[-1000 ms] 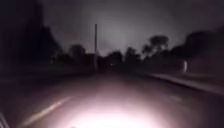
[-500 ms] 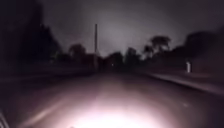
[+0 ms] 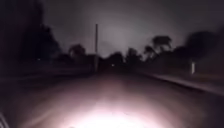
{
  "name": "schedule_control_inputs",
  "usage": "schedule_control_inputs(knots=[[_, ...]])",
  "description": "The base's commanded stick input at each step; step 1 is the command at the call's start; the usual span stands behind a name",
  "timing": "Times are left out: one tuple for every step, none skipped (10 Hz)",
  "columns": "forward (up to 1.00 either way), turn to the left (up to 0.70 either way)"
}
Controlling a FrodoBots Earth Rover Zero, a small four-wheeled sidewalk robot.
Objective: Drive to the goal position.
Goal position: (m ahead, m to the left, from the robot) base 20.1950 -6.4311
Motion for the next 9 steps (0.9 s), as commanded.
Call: schedule_control_inputs(knots=[[0.70,0.00],[0.70,0.00],[0.70,0.00],[0.70,0.00],[0.70,0.00],[0.70,0.00],[0.70,0.00],[0.70,0.00],[0.70,0.00]])
